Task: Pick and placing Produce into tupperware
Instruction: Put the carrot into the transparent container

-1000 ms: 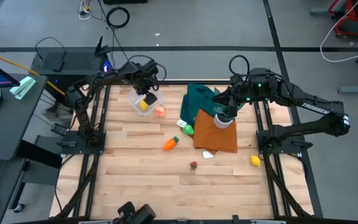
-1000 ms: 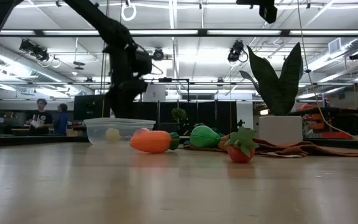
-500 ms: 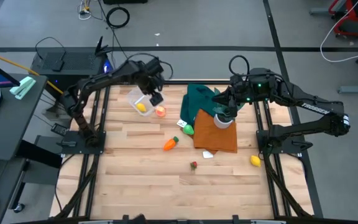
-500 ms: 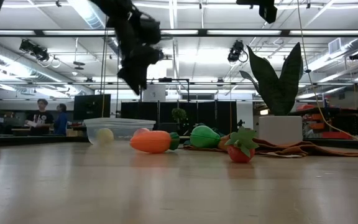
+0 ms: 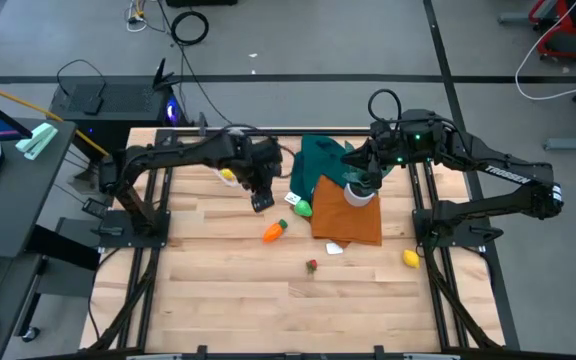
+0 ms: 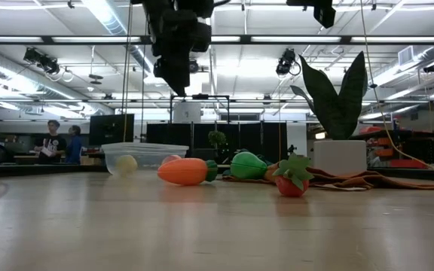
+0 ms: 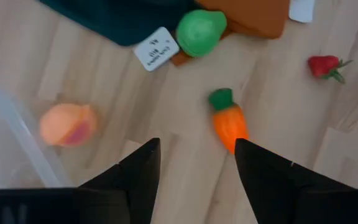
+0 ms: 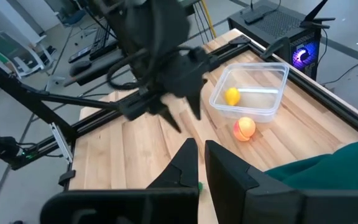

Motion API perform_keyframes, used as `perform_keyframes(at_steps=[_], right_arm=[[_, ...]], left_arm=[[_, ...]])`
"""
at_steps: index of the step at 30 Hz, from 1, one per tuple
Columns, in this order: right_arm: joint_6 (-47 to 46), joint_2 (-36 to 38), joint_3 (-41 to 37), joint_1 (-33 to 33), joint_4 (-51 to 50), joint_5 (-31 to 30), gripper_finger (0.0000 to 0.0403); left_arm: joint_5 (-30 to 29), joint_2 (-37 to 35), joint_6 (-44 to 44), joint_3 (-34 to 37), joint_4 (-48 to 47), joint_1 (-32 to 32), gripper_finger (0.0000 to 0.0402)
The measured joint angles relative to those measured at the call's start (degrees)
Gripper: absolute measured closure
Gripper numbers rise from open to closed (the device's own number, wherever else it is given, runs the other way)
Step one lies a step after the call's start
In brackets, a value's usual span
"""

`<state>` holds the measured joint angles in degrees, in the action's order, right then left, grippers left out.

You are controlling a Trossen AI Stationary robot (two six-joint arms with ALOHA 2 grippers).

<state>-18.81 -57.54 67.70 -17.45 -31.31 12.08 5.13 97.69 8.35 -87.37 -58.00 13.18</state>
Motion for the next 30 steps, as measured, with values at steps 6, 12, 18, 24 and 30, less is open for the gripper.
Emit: perform_keyframes(at_steps=[6, 12, 18, 24, 30], right_arm=[[1.07, 0.00, 0.00, 0.00, -0.02, 0.36, 0.0403], [1.35, 0.02, 0.00, 0.02, -1.45, 3.42, 0.0403], [2.50, 0.02, 0.00, 0.00, -2.27, 5.23, 0.0403], [3.00, 0.02, 0.00, 0.00, -2.38, 7.04, 0.0403], [3.02, 0.02, 0.00, 0.01, -2.72, 7.41, 0.0403]], left_arm=[[-0.67, 1.20, 8.16, 0.83, 1.94, -3.00, 0.0200], [-3.50, 3.21, 20.23, 3.96, 6.39, -7.03, 0.0204], [-7.52, 7.35, 23.64, 4.54, 6.21, -10.79, 0.0177], [-9.09, 10.71, 25.41, 4.50, 8.25, -12.44, 0.0115], [-9.10, 12.37, 28.58, 4.52, 8.66, -12.49, 0.0047]])
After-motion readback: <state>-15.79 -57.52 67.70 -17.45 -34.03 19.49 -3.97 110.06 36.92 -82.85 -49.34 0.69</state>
